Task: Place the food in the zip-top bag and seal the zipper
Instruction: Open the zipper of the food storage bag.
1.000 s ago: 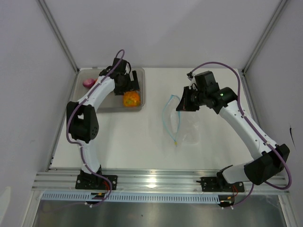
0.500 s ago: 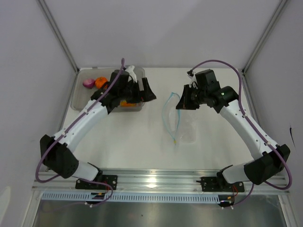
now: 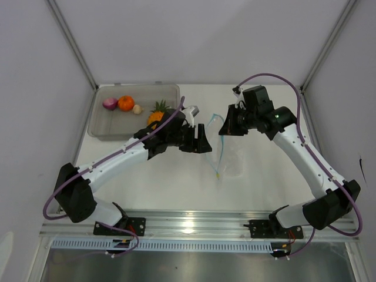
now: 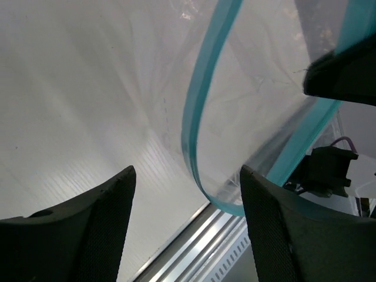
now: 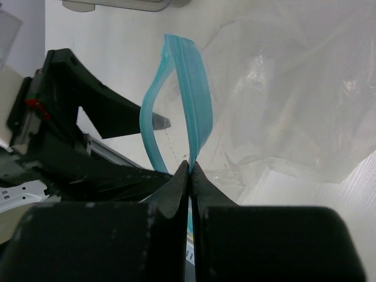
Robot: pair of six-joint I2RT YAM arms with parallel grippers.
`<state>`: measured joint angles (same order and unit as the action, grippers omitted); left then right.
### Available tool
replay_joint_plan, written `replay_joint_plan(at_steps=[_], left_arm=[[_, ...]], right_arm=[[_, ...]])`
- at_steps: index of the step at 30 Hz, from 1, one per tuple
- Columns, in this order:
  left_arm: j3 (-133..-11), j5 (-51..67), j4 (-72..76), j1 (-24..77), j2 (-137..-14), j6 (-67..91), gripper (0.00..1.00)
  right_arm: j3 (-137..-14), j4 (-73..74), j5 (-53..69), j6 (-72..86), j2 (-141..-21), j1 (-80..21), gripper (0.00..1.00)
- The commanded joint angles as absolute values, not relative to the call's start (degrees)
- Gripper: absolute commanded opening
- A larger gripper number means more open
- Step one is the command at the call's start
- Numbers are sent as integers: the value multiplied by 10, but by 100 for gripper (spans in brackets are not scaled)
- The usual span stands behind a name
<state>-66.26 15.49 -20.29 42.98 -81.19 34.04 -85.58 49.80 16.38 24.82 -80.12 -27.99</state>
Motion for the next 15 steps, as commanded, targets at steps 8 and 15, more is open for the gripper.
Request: replay_joint_plan(at_steps=[8, 15], left_arm=[[-810, 125, -270, 441, -905, 300, 29], [-917, 27, -355, 456, -889, 289, 1]], right_arm=[[-888, 508, 151, 235, -798, -279, 0], [-940, 617, -73, 228, -833, -286, 0]])
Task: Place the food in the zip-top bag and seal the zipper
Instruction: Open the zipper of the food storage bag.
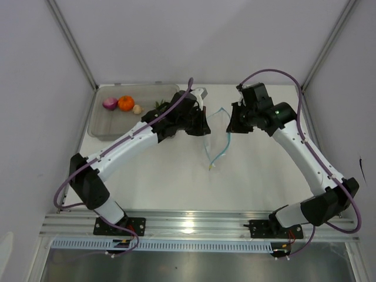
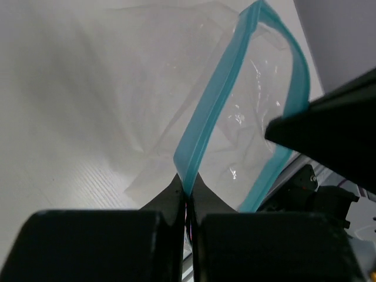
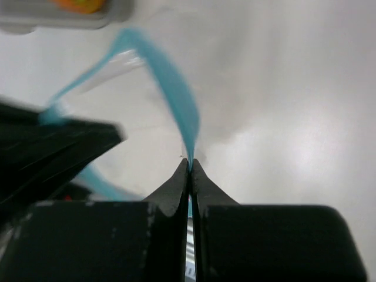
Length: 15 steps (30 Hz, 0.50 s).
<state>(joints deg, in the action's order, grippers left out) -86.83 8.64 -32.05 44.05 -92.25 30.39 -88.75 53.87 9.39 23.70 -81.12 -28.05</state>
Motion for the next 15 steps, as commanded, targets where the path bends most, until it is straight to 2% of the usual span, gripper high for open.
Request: replay_joint_plan(at_steps=[1, 2, 4, 9, 15], left_arm=[[-921, 12, -365, 461, -872, 292, 1], [-926, 4, -365, 467, -863, 294, 1], [-925, -33, -364, 484, -842, 300, 1], [-867, -53, -338, 494, -830, 318, 1], [-838, -26, -317, 488, -888, 316, 0]], right_arm=[[-950, 636, -125, 229, -849, -292, 0], [-960, 651, -217, 232, -854, -299, 0], [-987, 686, -298, 238, -863, -306, 0], [-1031, 730, -369, 241, -880, -323, 0], [-1004, 737, -419, 239, -882, -320, 0]])
